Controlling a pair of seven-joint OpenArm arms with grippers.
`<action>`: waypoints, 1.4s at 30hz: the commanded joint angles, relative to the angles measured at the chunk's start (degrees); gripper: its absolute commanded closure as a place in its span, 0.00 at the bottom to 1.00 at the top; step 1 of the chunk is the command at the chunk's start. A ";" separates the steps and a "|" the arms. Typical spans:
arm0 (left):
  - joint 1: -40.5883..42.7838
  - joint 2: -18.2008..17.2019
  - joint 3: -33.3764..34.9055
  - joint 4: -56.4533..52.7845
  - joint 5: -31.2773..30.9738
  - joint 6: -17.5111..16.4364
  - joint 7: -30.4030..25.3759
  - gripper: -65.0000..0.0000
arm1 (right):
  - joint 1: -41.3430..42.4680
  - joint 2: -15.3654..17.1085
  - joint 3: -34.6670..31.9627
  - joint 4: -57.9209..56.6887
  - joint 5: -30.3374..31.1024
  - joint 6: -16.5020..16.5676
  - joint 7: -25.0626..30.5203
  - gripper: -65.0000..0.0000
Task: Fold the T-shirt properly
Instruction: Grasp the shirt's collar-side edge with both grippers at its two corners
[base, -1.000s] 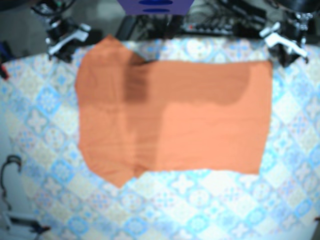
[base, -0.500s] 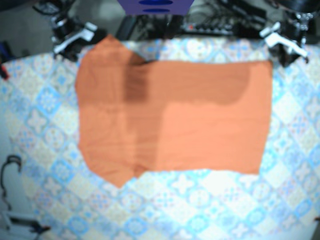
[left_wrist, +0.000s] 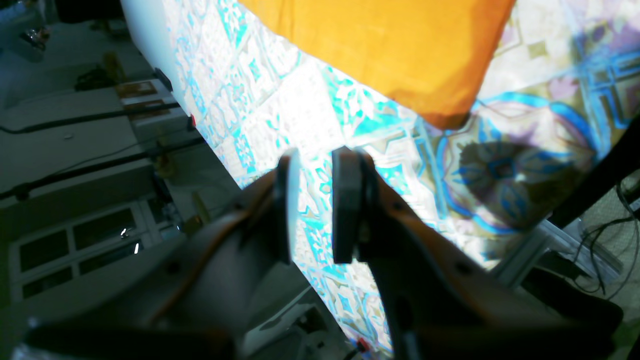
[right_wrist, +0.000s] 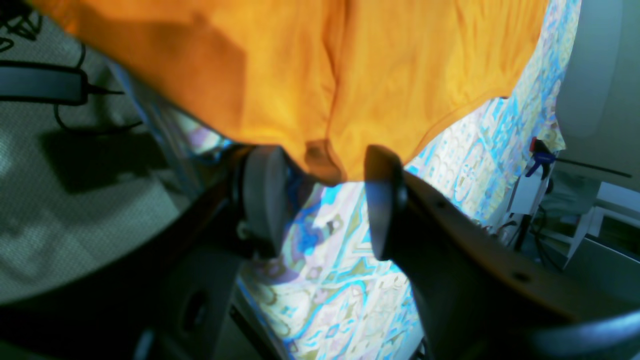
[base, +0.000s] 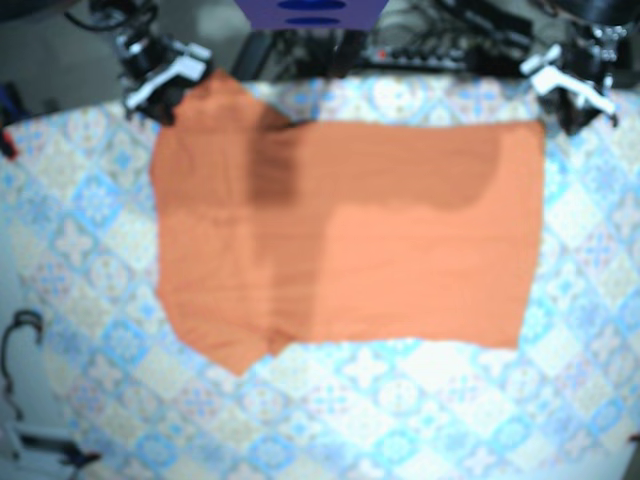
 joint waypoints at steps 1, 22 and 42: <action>0.53 -0.48 -0.57 0.68 -0.38 1.01 -0.08 0.82 | -0.33 0.34 -0.13 0.85 0.51 -0.48 0.48 0.61; -3.69 -0.66 1.36 -1.25 -0.38 0.75 4.84 0.82 | 2.57 0.34 -0.92 -2.49 0.51 -0.48 0.39 1.00; -12.22 -2.24 7.87 -16.20 -0.38 -5.05 5.02 0.47 | 2.40 0.51 -0.84 -2.49 0.51 -0.48 0.39 1.00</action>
